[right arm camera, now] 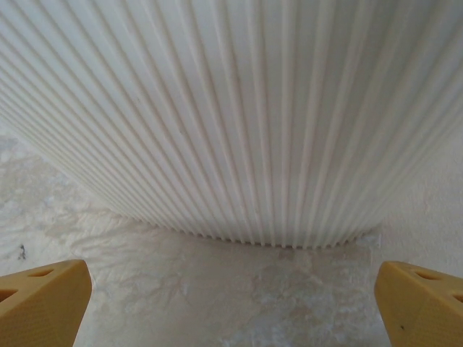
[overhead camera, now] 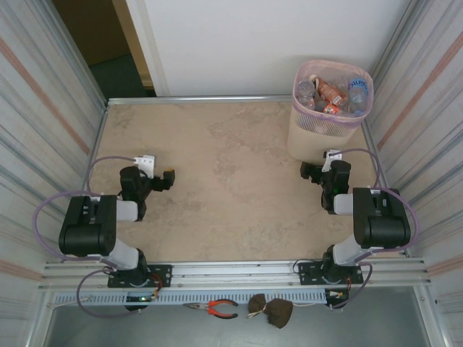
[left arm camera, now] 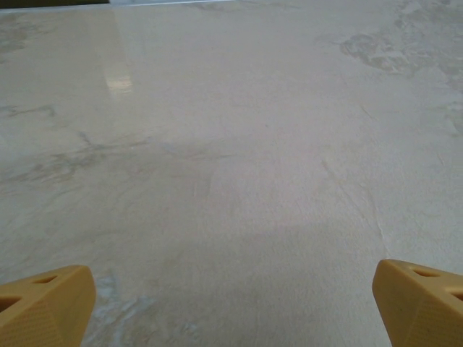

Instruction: Put the plastic bottles in the bin

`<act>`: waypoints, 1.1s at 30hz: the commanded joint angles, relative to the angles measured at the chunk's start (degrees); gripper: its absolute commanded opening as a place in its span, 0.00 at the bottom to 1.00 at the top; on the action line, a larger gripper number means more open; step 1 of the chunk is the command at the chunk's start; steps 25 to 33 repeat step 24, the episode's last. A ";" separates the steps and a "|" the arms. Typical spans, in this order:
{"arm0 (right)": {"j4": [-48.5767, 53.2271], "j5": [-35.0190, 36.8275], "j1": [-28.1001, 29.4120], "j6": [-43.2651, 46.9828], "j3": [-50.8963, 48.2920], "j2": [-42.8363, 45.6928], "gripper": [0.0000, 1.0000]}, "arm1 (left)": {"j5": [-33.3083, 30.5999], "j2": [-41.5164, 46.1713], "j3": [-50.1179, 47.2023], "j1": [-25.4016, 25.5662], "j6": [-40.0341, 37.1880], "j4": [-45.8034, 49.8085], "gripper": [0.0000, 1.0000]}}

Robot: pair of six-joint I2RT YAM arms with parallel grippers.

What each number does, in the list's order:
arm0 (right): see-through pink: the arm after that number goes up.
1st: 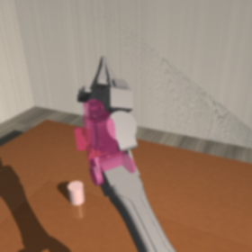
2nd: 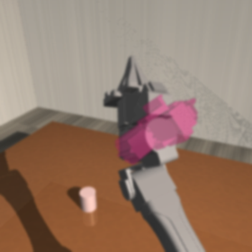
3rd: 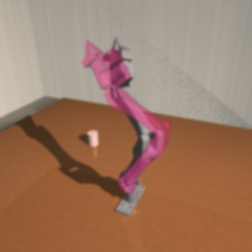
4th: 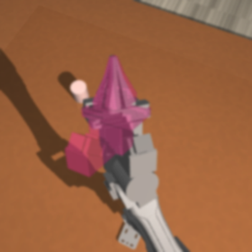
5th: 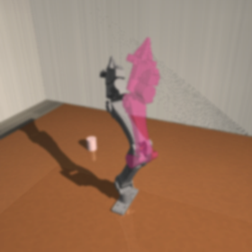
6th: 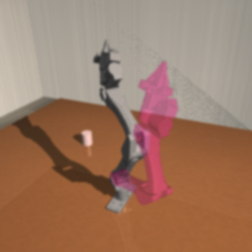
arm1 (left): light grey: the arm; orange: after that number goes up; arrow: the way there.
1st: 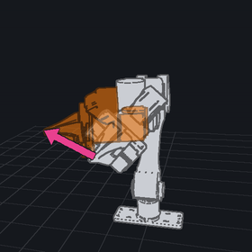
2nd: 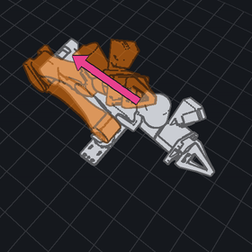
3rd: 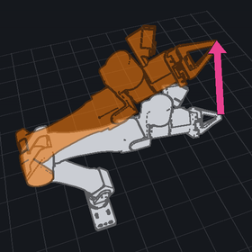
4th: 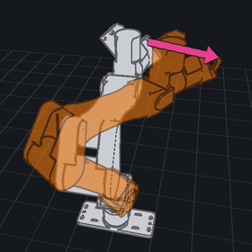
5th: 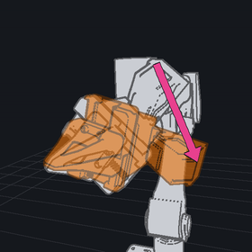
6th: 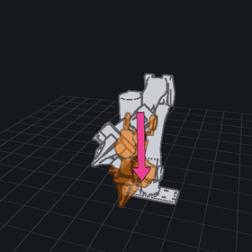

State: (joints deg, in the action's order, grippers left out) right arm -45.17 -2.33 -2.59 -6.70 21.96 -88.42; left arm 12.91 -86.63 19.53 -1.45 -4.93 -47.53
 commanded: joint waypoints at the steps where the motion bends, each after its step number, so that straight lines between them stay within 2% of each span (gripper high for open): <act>1: -0.73 1.81 0.15 1.81 1.38 0.08 0.99 | 3.27 -0.25 3.20 -0.24 -1.28 0.10 0.99; 9: -0.90 1.73 0.09 1.85 1.25 0.10 0.99 | -3.93 0.01 3.87 1.29 -0.36 1.93 0.99; 33: -0.87 1.18 -0.18 1.62 1.25 0.09 0.99 | -4.04 0.06 3.81 1.34 -0.12 2.04 0.99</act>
